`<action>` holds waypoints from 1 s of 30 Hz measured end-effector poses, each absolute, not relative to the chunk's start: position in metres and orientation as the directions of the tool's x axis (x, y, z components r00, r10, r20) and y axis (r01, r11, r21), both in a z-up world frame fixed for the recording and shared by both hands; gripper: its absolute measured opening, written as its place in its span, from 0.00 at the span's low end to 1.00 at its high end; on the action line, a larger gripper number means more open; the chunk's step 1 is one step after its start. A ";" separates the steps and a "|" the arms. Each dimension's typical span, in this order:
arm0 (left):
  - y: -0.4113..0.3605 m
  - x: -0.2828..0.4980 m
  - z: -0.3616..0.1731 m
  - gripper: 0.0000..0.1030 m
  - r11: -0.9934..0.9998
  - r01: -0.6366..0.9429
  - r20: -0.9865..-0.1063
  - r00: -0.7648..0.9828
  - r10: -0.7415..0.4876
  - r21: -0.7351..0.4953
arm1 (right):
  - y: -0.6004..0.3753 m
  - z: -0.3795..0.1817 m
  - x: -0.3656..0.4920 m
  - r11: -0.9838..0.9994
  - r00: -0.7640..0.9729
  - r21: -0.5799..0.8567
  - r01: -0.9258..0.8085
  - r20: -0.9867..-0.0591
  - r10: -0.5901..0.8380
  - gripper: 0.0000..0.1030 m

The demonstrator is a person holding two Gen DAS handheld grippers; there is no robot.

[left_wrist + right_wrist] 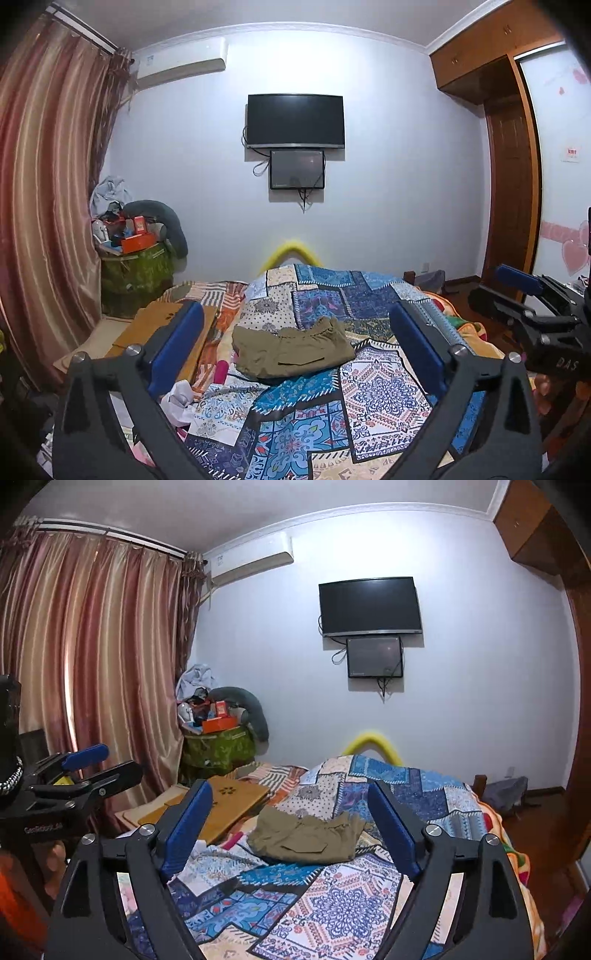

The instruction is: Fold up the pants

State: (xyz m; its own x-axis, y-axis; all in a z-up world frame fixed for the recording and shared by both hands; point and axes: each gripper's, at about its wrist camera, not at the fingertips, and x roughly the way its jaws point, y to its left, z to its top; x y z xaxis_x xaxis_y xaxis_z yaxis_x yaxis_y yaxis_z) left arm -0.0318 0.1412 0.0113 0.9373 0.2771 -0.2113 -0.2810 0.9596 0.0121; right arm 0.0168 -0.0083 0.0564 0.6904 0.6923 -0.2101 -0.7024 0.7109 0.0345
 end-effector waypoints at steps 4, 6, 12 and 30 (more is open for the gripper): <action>0.138 -0.034 0.011 1.00 0.962 -0.272 -0.216 0.940 0.266 0.003 | -0.012 0.055 0.008 0.725 0.707 0.023 -0.688 -0.200 0.678 0.99; 0.138 -0.034 0.012 1.00 0.962 -0.273 -0.217 0.939 0.266 0.001 | -0.014 0.055 0.008 0.731 0.714 0.024 -0.681 -0.197 0.672 0.99; 0.137 -0.036 0.011 1.00 0.961 -0.278 -0.207 0.939 0.273 0.004 | -0.018 0.053 0.006 0.732 0.711 0.040 -0.680 -0.206 0.672 0.99; 0.132 -0.032 0.011 1.00 0.965 -0.262 -0.214 0.943 0.256 0.002 | -0.025 0.057 0.001 0.738 0.718 0.037 -0.674 -0.202 0.666 0.99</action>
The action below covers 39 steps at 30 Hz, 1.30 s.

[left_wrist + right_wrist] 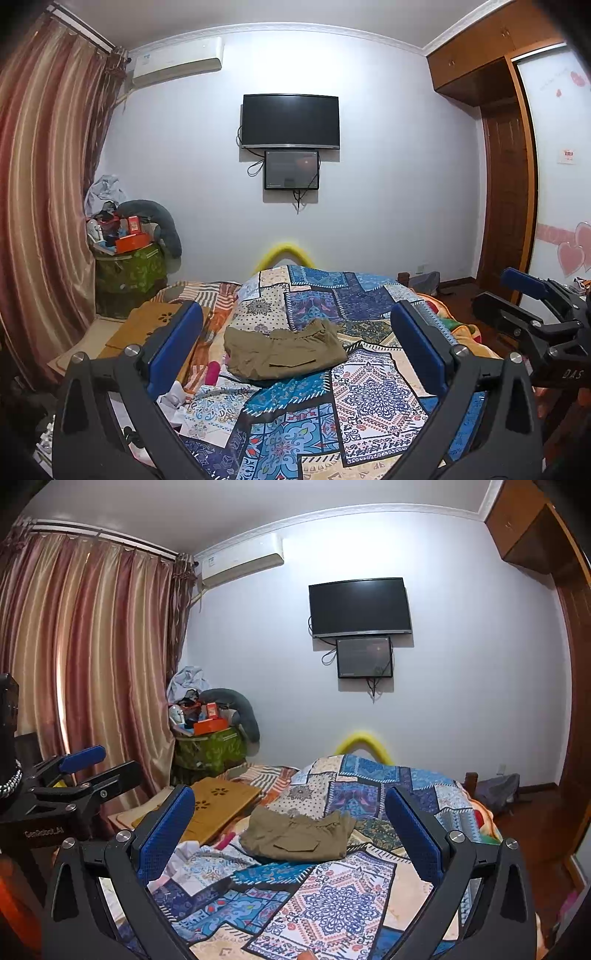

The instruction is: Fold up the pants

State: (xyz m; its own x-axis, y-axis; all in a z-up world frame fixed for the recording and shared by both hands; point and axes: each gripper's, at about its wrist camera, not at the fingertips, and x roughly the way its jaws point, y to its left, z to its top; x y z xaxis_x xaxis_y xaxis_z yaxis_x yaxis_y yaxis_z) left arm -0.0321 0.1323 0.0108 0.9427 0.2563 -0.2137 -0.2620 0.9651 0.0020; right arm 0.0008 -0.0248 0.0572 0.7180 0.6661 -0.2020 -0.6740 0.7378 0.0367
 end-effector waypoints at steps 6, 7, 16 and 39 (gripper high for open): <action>0.132 -0.032 0.012 1.00 0.965 -0.263 -0.215 0.942 0.258 0.005 | -0.025 0.060 -0.001 0.740 0.722 0.025 -0.672 -0.199 0.663 0.99; 0.131 -0.032 0.011 1.00 0.965 -0.262 -0.215 0.942 0.257 0.005 | -0.026 0.060 -0.001 0.740 0.722 0.026 -0.672 -0.199 0.663 0.99; 0.131 -0.032 0.011 1.00 0.967 -0.256 -0.213 0.944 0.251 0.004 | -0.027 0.062 -0.002 0.739 0.721 0.033 -0.672 -0.197 0.664 0.99; 0.134 -0.032 0.013 1.00 0.973 -0.229 -0.220 0.950 0.222 -0.008 | -0.029 0.062 -0.003 0.743 0.723 0.046 -0.667 -0.200 0.661 0.99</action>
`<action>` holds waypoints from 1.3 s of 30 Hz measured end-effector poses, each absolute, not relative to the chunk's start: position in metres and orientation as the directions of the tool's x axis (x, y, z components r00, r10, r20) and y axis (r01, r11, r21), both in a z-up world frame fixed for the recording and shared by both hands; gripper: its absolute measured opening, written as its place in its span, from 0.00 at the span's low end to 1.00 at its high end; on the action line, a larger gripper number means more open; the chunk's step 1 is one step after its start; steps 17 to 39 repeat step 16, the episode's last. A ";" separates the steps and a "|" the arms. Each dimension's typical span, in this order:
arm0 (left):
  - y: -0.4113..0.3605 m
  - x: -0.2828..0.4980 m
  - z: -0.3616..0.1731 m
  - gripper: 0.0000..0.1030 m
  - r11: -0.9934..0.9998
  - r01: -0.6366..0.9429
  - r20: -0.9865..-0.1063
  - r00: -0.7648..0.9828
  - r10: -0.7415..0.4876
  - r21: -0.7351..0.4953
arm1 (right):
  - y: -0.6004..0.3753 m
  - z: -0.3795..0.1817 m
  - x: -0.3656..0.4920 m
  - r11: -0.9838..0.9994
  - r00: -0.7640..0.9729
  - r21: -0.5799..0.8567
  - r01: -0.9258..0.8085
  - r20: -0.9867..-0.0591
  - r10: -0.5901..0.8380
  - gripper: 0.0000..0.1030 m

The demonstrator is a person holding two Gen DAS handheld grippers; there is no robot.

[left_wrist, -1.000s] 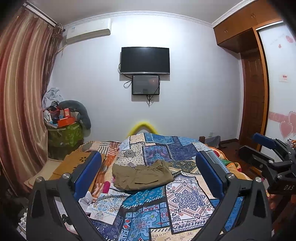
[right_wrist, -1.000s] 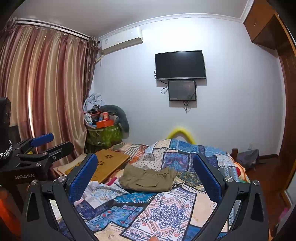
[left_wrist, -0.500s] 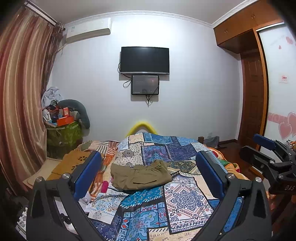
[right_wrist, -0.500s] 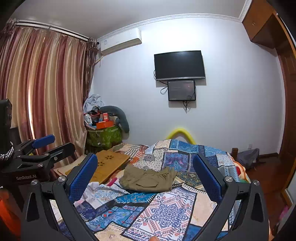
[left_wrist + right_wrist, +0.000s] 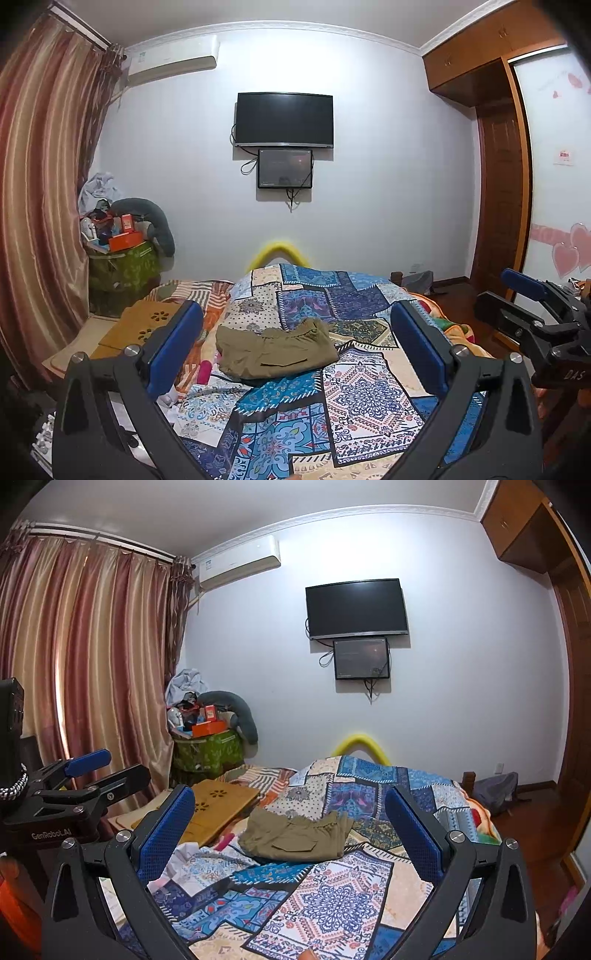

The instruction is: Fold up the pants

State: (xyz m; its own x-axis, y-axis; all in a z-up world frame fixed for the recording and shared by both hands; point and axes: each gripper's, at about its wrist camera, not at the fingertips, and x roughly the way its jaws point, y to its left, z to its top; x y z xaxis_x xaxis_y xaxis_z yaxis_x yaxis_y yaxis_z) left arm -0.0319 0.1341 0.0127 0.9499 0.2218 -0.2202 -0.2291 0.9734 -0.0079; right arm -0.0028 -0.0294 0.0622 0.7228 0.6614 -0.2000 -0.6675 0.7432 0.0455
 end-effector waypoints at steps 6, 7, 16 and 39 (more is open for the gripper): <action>0.134 -0.029 0.012 1.00 0.975 -0.224 -0.231 0.949 0.216 -0.008 | -0.029 0.060 -0.002 0.744 0.722 0.050 -0.666 -0.204 0.661 0.99; 0.134 -0.029 0.012 1.00 0.975 -0.224 -0.231 0.949 0.216 -0.010 | -0.030 0.060 -0.002 0.744 0.722 0.051 -0.666 -0.205 0.661 0.99; 0.130 -0.025 0.009 1.00 0.978 -0.207 -0.239 0.950 0.203 0.008 | -0.028 0.060 0.000 0.746 0.722 0.057 -0.664 -0.214 0.659 0.99; 0.130 -0.025 0.009 1.00 0.978 -0.207 -0.239 0.950 0.203 0.008 | -0.028 0.060 0.000 0.746 0.722 0.057 -0.664 -0.214 0.659 0.99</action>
